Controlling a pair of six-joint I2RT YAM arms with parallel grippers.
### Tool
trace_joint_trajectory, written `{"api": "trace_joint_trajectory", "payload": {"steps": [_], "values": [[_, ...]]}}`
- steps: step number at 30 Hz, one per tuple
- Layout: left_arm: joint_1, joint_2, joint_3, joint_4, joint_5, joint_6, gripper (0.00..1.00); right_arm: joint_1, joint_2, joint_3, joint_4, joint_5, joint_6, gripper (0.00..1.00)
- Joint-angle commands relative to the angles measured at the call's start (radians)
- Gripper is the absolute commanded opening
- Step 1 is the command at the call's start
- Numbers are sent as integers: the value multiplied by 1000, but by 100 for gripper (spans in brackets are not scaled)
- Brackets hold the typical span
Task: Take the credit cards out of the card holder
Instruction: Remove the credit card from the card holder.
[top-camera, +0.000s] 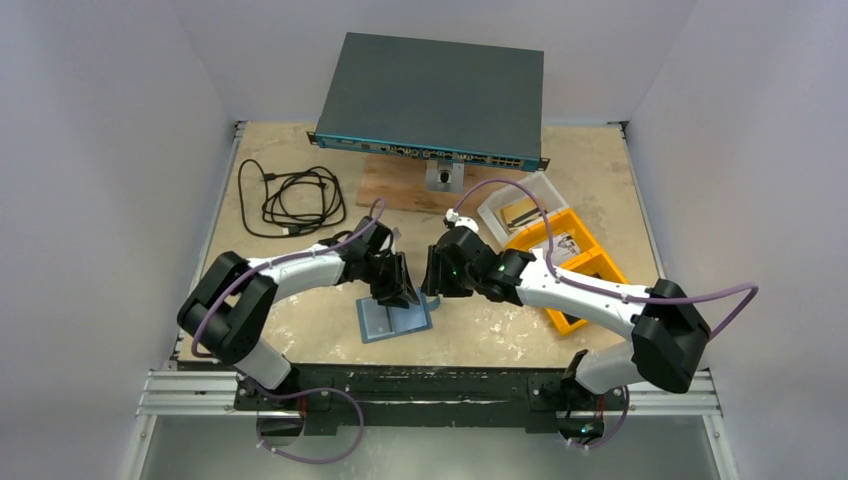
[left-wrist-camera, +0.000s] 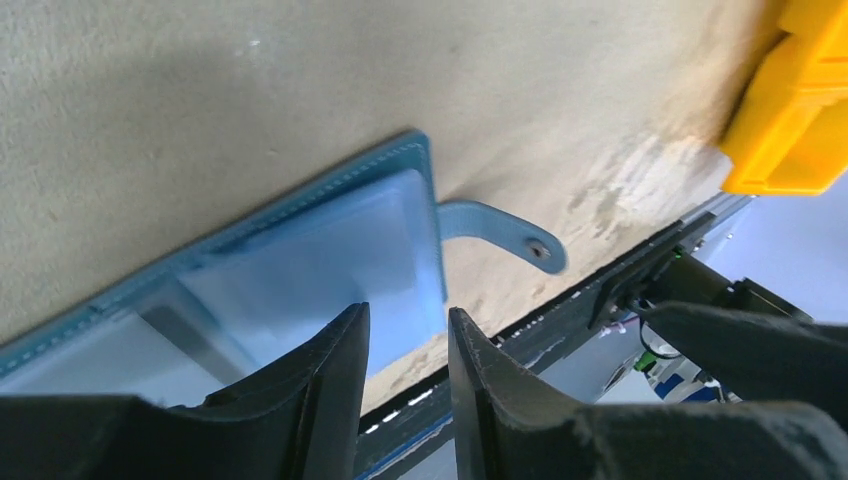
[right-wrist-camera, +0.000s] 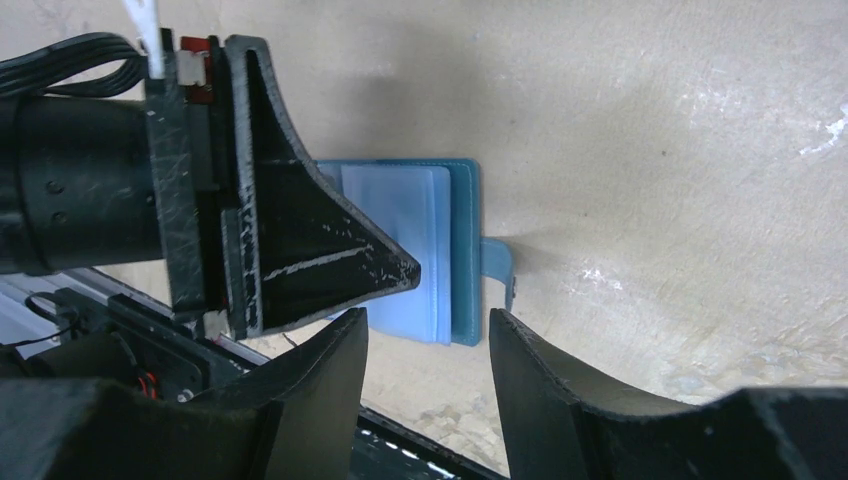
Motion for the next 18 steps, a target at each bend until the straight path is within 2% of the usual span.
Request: {"api": "trace_joint_trajectory", "payload": {"steps": [1,6,15,18], "values": [[-8,66,28,35,9,-7,34,-4,-27,-10,-12,23,15,48],[-8,41,27,8,-5,7,34,-4,-16,-1,-17,29,11,48],[3,-158,27,-193,-174,47,35,12,48,53,25,-17,-15,46],[37,-211,-6,-225,-189,50,35,30,72,86,29,-25,-18,46]]}}
